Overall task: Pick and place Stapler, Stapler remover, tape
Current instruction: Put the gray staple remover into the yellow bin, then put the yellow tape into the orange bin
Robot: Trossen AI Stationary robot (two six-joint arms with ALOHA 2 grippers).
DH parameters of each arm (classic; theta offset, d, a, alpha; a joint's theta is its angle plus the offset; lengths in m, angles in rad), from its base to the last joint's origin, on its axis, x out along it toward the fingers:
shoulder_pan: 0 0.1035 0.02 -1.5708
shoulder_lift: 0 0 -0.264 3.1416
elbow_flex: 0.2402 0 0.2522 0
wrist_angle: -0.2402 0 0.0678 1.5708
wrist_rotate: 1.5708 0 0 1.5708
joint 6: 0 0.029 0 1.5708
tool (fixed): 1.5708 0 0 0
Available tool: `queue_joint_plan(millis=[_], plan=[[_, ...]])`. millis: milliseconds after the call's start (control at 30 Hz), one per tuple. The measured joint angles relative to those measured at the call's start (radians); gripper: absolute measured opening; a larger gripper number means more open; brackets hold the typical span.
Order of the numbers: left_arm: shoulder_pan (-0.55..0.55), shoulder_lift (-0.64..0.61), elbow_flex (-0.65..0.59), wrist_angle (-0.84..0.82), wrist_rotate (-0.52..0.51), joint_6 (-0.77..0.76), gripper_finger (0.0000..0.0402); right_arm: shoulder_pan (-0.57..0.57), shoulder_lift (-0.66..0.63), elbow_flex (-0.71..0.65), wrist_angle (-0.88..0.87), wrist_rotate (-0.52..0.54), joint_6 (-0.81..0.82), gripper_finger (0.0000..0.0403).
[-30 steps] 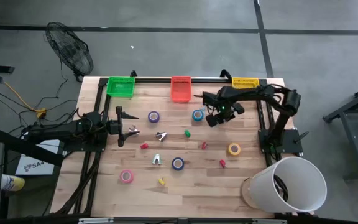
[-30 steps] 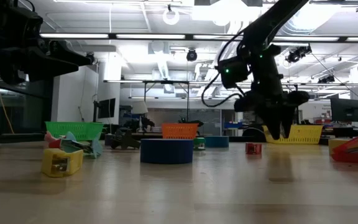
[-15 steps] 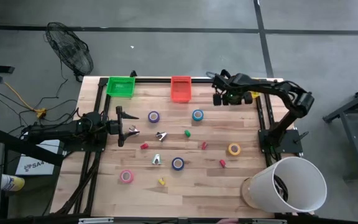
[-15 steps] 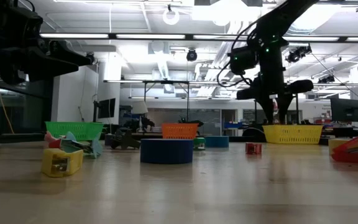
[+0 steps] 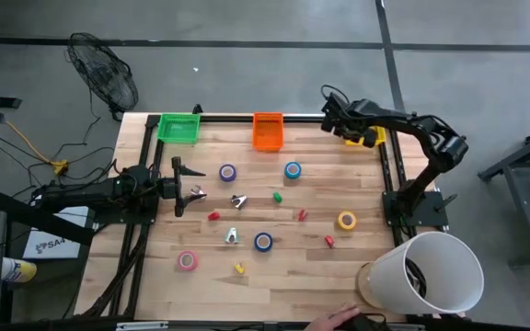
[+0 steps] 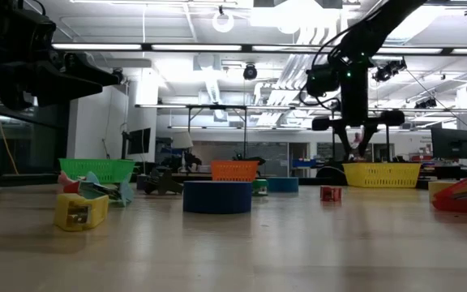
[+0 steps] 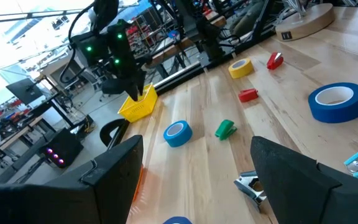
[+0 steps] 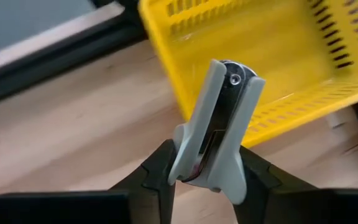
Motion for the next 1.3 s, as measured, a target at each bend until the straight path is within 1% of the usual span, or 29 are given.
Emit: queue_joint_plan(millis=[133, 267, 367, 900, 1000, 1133, 1300], plan=[[0.0, 0.0, 0.0, 0.0, 0.0, 0.0, 0.0294, -0.018, 0.0, 0.0, -0.005, 0.008, 0.073, 0.011], [0.0, 0.0, 0.0, 0.0, 0.0, 0.0, 0.0294, -0.039, 0.0, 0.0, -0.041, 0.043, 0.161, 0.0107], [0.0, 0.0, 0.0, 0.0, 0.0, 0.0, 0.0294, -0.053, 0.0, 0.0, -0.067, 0.057, 0.214, 0.0119], [0.0, 0.0, 0.0, 0.0, 0.0, 0.0, 0.0294, -0.087, 0.0, 0.0, -0.036, 0.041, 0.219, 0.0235], [0.0, 0.0, 0.0, 0.0, 0.0, 0.0, 0.0294, -0.092, 0.0, 0.0, -0.02, 0.04, 0.239, 0.0245], [0.0, 0.0, 0.0, 0.0, 0.0, 0.0, 0.0294, -0.093, 0.0, 0.0, -0.002, 0.054, 0.323, 0.0247], [0.0, 0.0, 0.0, 0.0, 0.0, 0.0, 0.0294, -0.092, 0.0, 0.0, 0.03, 0.053, 0.302, 0.0248]])
